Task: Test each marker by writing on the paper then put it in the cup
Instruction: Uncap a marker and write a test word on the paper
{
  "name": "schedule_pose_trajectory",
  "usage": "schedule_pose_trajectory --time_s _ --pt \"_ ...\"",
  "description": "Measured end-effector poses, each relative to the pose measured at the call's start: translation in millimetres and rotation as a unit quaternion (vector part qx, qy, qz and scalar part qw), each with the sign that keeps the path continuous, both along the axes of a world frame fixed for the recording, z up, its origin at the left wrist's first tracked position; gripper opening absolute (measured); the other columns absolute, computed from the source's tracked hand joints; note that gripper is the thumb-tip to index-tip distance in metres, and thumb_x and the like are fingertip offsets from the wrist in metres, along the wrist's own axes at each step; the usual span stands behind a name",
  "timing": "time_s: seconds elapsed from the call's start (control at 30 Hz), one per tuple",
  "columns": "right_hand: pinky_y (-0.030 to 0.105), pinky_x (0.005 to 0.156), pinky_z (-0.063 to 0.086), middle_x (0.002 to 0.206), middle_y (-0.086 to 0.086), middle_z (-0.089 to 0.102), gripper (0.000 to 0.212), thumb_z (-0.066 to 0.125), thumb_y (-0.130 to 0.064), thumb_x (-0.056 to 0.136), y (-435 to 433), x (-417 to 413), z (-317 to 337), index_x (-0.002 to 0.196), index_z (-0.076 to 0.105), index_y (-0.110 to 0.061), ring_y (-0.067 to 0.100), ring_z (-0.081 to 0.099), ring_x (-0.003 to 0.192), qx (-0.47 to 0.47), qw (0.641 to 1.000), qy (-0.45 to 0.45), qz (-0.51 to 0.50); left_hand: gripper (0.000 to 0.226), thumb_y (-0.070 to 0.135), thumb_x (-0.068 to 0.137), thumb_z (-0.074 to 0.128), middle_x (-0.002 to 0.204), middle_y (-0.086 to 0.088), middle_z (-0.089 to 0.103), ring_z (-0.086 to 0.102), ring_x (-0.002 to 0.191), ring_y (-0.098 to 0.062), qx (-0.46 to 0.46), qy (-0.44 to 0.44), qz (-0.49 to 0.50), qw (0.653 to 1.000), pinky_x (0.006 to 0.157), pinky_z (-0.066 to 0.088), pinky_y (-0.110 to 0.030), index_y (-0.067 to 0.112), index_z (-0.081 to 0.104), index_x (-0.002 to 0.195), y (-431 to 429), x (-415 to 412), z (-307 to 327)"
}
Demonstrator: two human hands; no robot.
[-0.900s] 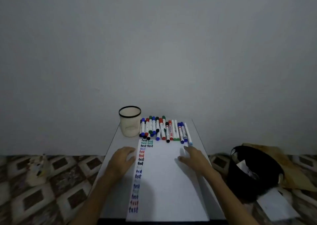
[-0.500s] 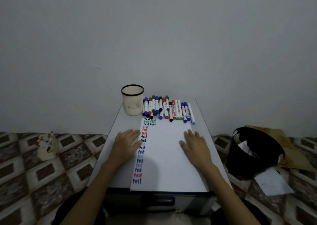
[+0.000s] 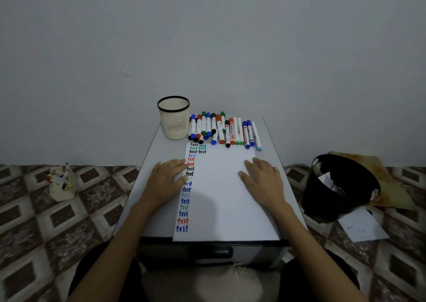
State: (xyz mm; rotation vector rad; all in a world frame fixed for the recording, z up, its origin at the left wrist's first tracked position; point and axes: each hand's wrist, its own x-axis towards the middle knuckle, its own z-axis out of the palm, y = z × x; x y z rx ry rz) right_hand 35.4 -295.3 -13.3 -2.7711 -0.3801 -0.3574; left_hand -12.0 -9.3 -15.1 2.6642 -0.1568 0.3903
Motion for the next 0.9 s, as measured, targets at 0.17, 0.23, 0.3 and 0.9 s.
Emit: schedule_pose_trajectory --time_s 0.17,0.23,0.3,0.9 --pt "0.035 0.092 0.041 0.132 0.008 0.05 0.043 0.05 -0.025 0.094 13.4 35.0 14.0 0.136 0.049 -0.014 0.022 0.048 0.114 0.144 0.985 -0.033 -0.085 0.062 0.055 0.08 0.04 0.14 0.005 0.044 0.034 0.132 -0.013 -0.025 -0.014 0.006 1.0 0.114 0.015 -0.046 0.023 0.047 0.133 0.5 -2.5 -2.4" --pt "0.033 0.083 0.046 0.128 0.008 0.051 0.042 0.049 -0.02 0.094 18.7 49.4 15.7 0.136 0.049 -0.014 0.022 0.05 0.108 0.124 0.986 -0.037 -0.109 0.07 0.064 0.076 0.036 0.14 0.005 0.044 0.035 0.132 -0.014 -0.019 -0.02 0.001 1.0 0.113 0.016 -0.048 0.025 0.047 0.133 0.4 -3.6 -2.6" --pt "0.032 0.075 0.046 0.121 0.009 0.054 0.036 0.047 -0.018 0.096 20.9 60.2 14.4 0.13 0.054 -0.011 0.023 0.052 0.101 0.104 0.985 -0.041 -0.128 0.074 0.068 0.074 0.034 0.14 0.003 0.045 0.036 0.131 -0.015 -0.011 -0.024 -0.004 1.0 0.111 0.02 -0.049 0.023 0.049 0.132 0.6 -3.6 -2.5" --pt "0.024 0.066 0.054 0.104 -0.004 0.049 0.022 0.059 -0.025 0.094 18.7 19.9 35.6 0.105 0.064 -0.007 0.01 0.057 0.089 0.563 0.787 -0.233 -0.102 0.073 0.068 0.073 0.04 0.138 0.004 0.047 0.037 0.129 -0.013 -0.058 -0.018 0.006 0.998 0.113 0.018 -0.046 0.024 0.052 0.129 -0.8 -4.8 0.5"
